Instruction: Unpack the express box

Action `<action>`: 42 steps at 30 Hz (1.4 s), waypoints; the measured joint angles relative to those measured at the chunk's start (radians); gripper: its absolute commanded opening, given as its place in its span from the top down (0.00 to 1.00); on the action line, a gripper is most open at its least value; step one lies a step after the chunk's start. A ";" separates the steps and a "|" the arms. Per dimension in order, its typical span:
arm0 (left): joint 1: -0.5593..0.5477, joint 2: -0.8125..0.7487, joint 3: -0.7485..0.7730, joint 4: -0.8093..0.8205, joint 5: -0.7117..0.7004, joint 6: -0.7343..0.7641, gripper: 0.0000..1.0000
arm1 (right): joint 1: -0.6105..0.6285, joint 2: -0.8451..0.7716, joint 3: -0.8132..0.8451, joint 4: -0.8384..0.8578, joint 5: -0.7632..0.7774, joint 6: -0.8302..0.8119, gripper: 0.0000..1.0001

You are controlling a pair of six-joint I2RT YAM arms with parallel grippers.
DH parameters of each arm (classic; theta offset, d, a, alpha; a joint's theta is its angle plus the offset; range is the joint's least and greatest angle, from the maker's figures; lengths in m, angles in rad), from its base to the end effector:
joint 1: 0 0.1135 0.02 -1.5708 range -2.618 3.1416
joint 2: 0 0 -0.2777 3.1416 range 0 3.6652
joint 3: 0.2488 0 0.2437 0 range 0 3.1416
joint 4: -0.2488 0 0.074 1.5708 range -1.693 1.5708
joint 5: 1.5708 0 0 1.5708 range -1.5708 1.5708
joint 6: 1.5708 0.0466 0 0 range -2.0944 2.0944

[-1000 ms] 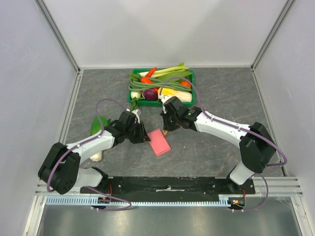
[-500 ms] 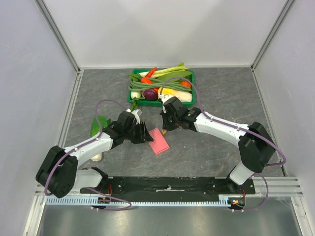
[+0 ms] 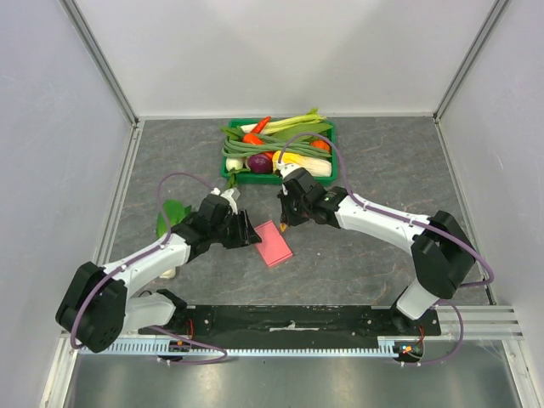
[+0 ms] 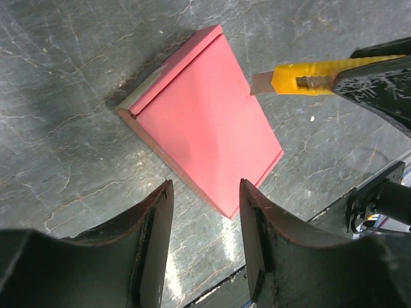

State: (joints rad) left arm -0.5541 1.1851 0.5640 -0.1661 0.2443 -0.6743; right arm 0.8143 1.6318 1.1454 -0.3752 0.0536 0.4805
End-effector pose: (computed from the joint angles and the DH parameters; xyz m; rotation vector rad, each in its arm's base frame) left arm 0.1868 -0.1289 0.1977 -0.0236 2.5074 -0.8475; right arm 0.2436 0.2545 0.2419 -0.3906 2.4678 0.5045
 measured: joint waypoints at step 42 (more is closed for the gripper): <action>-0.002 0.208 0.080 0.253 0.230 -0.047 0.64 | -0.014 0.019 -0.027 0.036 0.026 -0.017 1.00</action>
State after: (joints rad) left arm -0.5556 1.3926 0.6441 0.0864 0.4747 -0.7208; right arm 0.8005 1.6505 1.1187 -0.3393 0.0792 0.4637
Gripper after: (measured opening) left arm 0.354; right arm 0.128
